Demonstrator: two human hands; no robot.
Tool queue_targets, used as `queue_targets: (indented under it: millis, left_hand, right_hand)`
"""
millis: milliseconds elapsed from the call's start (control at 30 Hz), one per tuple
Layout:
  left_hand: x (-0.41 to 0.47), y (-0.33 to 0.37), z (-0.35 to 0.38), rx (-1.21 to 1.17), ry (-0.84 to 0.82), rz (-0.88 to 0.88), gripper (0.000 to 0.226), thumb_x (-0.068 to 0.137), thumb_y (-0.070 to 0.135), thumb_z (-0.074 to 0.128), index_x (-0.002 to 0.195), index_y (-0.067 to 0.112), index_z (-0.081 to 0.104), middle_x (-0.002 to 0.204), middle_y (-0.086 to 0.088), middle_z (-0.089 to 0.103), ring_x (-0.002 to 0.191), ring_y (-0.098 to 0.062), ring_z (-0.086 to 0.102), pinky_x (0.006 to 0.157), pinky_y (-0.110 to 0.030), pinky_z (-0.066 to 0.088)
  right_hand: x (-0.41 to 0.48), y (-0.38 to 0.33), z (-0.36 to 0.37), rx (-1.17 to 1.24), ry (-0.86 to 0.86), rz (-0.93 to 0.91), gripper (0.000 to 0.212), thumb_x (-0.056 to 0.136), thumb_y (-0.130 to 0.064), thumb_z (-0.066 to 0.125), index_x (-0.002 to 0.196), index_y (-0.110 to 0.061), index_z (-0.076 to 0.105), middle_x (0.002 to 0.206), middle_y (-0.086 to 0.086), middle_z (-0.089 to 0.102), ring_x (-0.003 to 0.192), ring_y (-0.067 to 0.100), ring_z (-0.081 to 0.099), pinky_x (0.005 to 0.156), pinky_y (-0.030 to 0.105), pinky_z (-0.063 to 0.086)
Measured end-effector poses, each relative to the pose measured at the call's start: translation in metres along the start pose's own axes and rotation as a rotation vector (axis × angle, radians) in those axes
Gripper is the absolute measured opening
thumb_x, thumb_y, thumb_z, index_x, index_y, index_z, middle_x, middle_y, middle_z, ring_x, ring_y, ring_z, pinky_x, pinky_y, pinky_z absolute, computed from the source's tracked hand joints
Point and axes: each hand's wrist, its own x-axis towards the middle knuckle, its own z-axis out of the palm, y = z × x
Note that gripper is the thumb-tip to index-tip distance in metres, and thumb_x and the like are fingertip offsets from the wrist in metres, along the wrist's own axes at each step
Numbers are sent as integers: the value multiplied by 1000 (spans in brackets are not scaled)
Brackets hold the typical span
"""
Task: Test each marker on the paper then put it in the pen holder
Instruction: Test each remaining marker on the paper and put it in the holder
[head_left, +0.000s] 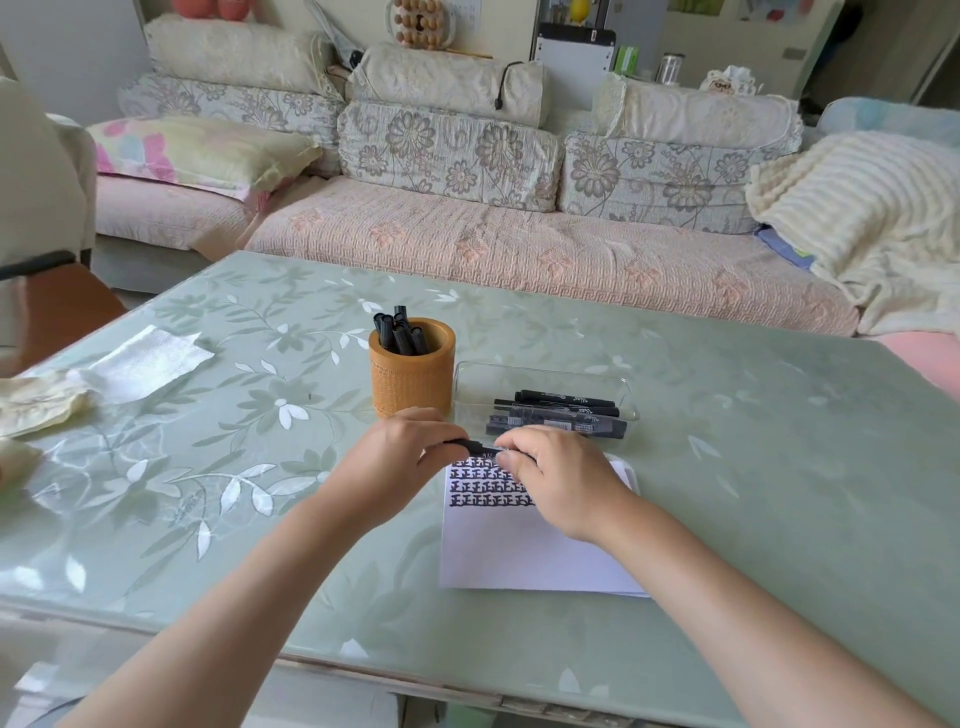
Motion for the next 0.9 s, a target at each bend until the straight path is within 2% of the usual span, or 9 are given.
queue_targets:
  millis: [100,233,367,500,567,700,800,900]
  left_hand:
    - [2,-4,-1,21,5,-30,14,94,32,61,100,29,72,82,11,60,80,-6,52,66,-19,42]
    - [3,-10,2,-20,3,-117,29,93,39,59,120,29,62,95,17,60,88,-2,53,77,-23,47]
    - [2,-18,4,39,-73,-190,47,91,50,55,133,29,49,114,12,56,105,-9,52,88,-29,46]
    - [4,-22,9,140,-211,-252,59,89,62,49,139,30,45,128,7,49,122,-15,42,101,-34,39]
    - [4,-23,13,154,-291,-267,67,88,65,47,143,28,40,140,6,43,130,-16,35,107,-37,34]
    - [2,-26,21,205,-388,-245,69,88,64,44,146,27,36,150,6,34,137,-16,26,112,-42,25]
    - [2,-25,24,243,-398,-223,65,89,61,43,143,25,39,150,3,35,136,-19,26,112,-44,24]
    - [3,-26,24,230,-384,-232,57,93,57,40,139,24,45,147,2,37,135,-20,28,110,-44,24]
  right_hand:
    - [7,-3,2,-43,-22,14,24,101,-26,49,118,-21,65,113,-9,57,103,17,57,88,34,44]
    - [13,-5,1,-21,0,60,29,102,-21,47,126,-26,61,110,-10,51,101,14,54,89,32,43]
    - [24,-8,-8,31,103,112,25,99,-16,52,121,-20,62,112,-7,55,101,8,52,92,26,40]
    - [56,-25,-22,167,268,126,13,94,-20,59,104,-26,64,92,-9,64,83,9,58,74,23,43]
    - [82,-36,-29,203,347,102,5,92,-23,62,97,-25,63,85,-10,65,78,6,59,70,22,43]
    - [133,-54,-33,283,424,79,7,87,-27,68,91,-23,65,86,-5,71,82,13,66,77,32,53]
    - [155,-60,-25,238,376,88,10,86,-28,69,94,-23,68,89,-6,73,87,13,68,84,35,54]
    - [160,-58,-16,47,213,79,8,86,-29,68,94,-26,68,91,-6,72,89,16,66,86,36,54]
